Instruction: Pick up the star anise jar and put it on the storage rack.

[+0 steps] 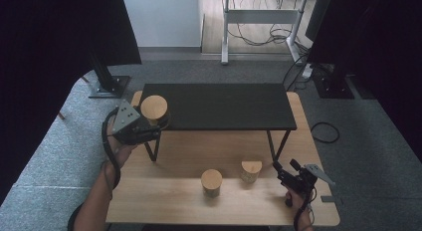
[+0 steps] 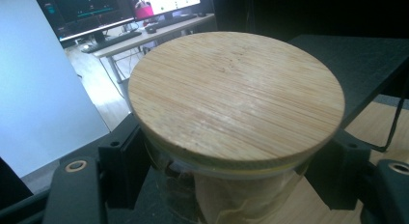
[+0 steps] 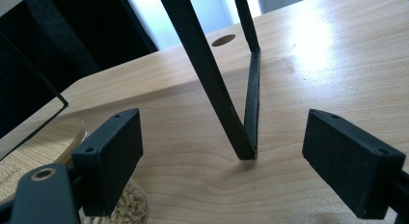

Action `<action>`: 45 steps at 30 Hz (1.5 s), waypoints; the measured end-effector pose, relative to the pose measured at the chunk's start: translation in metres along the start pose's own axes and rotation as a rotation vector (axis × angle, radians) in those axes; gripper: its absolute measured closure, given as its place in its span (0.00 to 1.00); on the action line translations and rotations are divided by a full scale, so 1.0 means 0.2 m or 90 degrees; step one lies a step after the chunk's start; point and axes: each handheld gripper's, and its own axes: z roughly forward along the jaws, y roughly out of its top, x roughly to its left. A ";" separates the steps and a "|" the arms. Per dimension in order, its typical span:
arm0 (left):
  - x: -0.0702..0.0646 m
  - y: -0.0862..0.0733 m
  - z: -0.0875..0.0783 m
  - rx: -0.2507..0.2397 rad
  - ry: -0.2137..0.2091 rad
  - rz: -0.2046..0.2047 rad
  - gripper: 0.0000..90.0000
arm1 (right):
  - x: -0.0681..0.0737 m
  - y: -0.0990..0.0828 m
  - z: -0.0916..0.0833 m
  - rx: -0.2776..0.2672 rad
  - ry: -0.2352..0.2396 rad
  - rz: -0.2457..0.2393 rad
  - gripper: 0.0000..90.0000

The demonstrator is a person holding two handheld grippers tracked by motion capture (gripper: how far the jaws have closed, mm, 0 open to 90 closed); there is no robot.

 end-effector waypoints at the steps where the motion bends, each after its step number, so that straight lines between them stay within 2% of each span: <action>1: 0.00 0.00 0.01 0.001 0.000 0.000 0.28 | 0.00 0.00 0.00 0.000 0.000 0.000 0.15; 5: 0.01 0.01 0.03 -0.008 0.002 -0.011 0.28 | 0.00 0.00 0.00 0.000 0.001 0.002 0.15; 21: 0.05 -0.01 0.15 0.011 0.034 -0.026 0.28 | 0.00 0.00 0.00 0.001 0.003 0.001 0.15; 31: 0.07 -0.01 0.20 0.017 0.035 -0.033 0.28 | 0.00 0.00 0.00 0.000 0.005 0.002 0.15; 37: 0.07 -0.02 0.24 0.027 0.038 -0.038 0.28 | 0.00 0.00 0.00 0.000 0.007 0.002 0.15; 41: 0.06 -0.03 0.26 0.050 0.039 -0.037 0.28 | 0.00 0.00 0.00 0.000 0.008 0.002 0.15; 45: 0.07 -0.03 0.27 0.051 0.041 -0.049 0.28 | 0.00 0.00 0.00 0.001 0.009 0.001 0.15</action>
